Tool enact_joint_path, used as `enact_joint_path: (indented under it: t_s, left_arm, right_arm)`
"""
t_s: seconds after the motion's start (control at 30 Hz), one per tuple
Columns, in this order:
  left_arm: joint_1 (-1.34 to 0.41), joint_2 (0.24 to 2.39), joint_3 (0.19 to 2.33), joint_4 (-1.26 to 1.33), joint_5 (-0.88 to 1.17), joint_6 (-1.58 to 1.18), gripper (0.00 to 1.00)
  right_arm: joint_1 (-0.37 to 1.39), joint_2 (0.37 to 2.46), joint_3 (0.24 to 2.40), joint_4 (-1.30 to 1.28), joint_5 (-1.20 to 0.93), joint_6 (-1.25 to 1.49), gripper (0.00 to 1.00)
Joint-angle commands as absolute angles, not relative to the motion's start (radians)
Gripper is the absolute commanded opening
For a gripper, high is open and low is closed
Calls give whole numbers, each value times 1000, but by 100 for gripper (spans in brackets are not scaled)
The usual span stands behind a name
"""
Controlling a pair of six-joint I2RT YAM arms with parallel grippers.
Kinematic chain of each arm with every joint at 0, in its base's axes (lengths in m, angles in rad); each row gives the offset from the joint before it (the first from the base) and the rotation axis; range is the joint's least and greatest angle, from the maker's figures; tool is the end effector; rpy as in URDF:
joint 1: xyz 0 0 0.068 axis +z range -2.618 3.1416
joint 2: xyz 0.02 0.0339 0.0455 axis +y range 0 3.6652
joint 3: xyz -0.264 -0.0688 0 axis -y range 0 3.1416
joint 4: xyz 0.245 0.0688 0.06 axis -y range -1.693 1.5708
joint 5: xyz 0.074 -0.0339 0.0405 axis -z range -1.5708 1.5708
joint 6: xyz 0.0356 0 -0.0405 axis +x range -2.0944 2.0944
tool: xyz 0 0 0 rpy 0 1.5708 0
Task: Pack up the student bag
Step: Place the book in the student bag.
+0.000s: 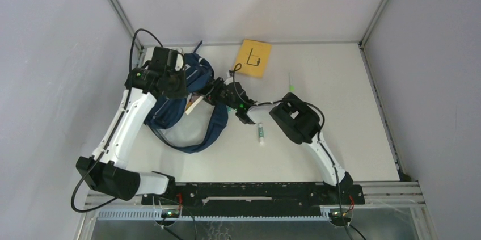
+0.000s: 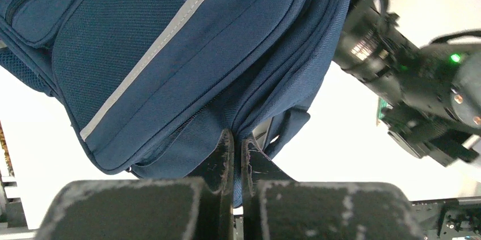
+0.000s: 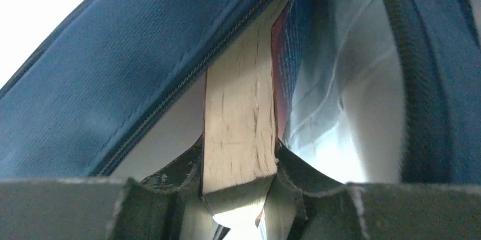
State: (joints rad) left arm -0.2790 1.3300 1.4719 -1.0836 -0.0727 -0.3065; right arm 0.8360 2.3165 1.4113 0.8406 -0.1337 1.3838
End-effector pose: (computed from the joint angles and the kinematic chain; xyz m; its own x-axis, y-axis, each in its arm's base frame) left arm 0.2464 -0.0679 0.3754 -0.8115 -0.0805 -0.5787 -0.0118 0.9925 -0.1215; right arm 0.3362 0.3791 0.1447 -0.8182 0.5470 -0.1771 -0.1108 0.1522 0.9821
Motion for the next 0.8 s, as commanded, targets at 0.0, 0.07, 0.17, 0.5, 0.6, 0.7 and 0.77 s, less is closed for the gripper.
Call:
enact_joint_path:
  t_s: [0.0,0.07,0.17,0.5,0.6,0.7,0.77]
  left_arm:
    - [-276,1270,1506,-1041,-55,-312,0]
    - [-275,1266,1506,-1033,-57,-317,0]
    - [-269,1262,1503,-1021,-74,-325,0]
    - [-201,1270,1492,-990,-92,-331,0]
    - [-177,1262,1478,-975,-107,-331,0]
    - [-158,1251,1464,-958,-122,-338,0]
    - [-150,1247,1462,-956,-126,-340,0]
  right_arm:
    - [857,2354,1667,966,-194,1386,14]
    - [863,2389,1736,890,-237,1382,33]
    - [873,2364,1730,806,-268,1351,62]
    - [896,2159,1465,679,-263,1319,100]
    - [900,2140,1500,533,-339,1288,100]
    - [919,2106,1556,356,-366,1220,100]
    - [924,2079,1554,282,-351,1189,100]
